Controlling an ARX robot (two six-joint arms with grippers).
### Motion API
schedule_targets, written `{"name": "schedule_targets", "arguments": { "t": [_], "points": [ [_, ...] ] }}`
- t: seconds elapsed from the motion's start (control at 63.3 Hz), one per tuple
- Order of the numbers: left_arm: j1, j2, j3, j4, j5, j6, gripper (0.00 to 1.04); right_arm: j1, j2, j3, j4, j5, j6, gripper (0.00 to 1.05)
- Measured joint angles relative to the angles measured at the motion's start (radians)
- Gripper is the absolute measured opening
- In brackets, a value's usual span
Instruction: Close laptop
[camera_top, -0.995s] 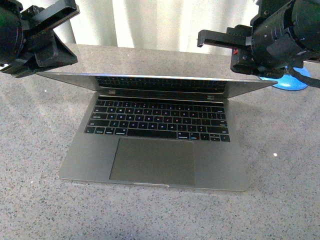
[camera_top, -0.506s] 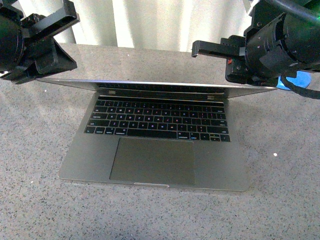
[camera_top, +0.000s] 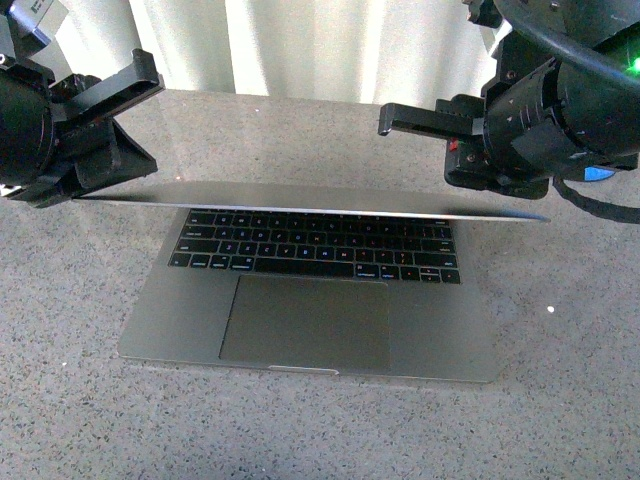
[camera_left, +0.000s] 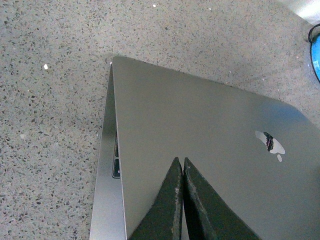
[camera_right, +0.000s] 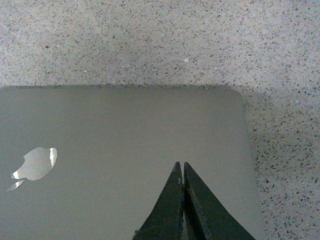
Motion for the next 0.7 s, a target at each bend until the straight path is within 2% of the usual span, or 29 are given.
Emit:
{"name": "schedule_targets", "arguments": {
  "t": [0.695],
  "points": [
    [-0.01, 0.033, -0.051, 0.051, 0.003, -0.026, 0.04, 0.019, 0.024, -0.06, 0.042, -0.012, 0.052, 0.01]
  ]
}}
